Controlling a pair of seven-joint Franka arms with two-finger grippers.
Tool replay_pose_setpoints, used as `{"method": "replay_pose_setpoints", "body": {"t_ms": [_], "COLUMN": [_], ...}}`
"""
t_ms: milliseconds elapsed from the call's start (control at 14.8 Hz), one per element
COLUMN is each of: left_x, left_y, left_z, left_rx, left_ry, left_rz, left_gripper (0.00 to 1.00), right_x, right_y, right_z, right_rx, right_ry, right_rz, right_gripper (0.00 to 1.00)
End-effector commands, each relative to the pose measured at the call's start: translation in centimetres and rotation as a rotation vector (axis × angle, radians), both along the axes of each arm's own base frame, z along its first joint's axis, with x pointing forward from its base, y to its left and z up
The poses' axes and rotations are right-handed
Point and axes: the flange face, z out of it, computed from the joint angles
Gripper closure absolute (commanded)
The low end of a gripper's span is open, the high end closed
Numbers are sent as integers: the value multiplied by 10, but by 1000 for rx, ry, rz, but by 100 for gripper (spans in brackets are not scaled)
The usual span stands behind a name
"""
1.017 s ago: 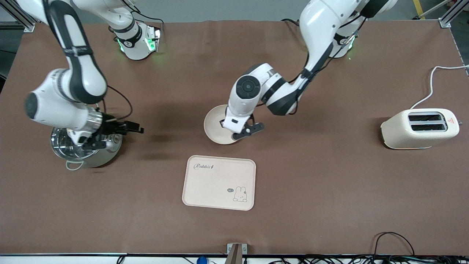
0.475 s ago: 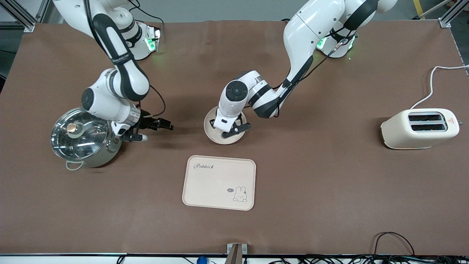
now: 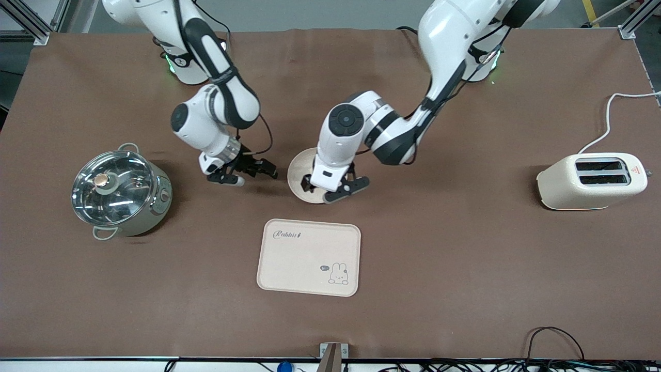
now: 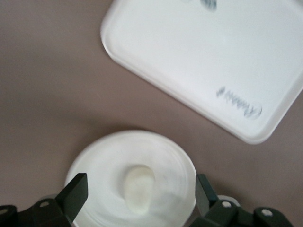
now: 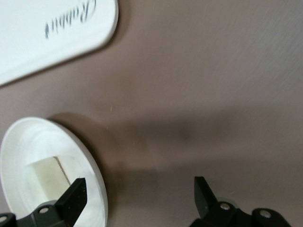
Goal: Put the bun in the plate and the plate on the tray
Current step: 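Grasp the plate rim with the right gripper while the left gripper withdraws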
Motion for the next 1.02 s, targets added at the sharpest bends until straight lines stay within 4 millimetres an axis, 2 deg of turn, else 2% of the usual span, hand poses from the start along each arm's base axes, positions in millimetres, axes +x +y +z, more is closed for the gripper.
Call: {"method": "replay_pose_setpoints", "body": {"t_ms": [0, 68, 203, 339, 407, 542, 678, 746, 881, 949], "left_x": [33, 48, 66, 85, 88, 93, 90, 88, 76, 72], "left_y": [65, 95, 141, 200, 226, 278, 316, 334, 358, 367], "left_z": [59, 77, 107, 146, 164, 203, 235, 252, 284, 290], "left_rx": [110, 146, 190, 221, 239, 257, 276, 275, 262, 257], "left_ry": [-69, -82, -76, -79, -74, -71, -70, -73, -89, -72], "left_rz": [36, 25, -36, -58, -91, -162, -231, -256, -284, -300], "left_gripper": [0, 0, 0, 0, 0, 0, 0, 0, 0, 0], "right_x": [-18, -21, -26, -31, -31, -25, -23, -21, -21, -20], "right_y": [16, 19, 24, 36, 40, 45, 49, 51, 55, 55], "right_z": [-5, -7, -11, -12, -11, -11, -11, -10, -16, -17], "right_rx": [-2, -6, -7, -2, -1, 3, 6, 8, 3, 1], "right_ry": [-1, -1, 7, 1, -4, -14, -17, -22, -19, -18], "right_rz": [-14, -6, -6, 10, 24, 28, 28, 32, 38, 38], "right_gripper": [0, 5, 11, 18, 26, 28, 28, 32, 48, 55]}}
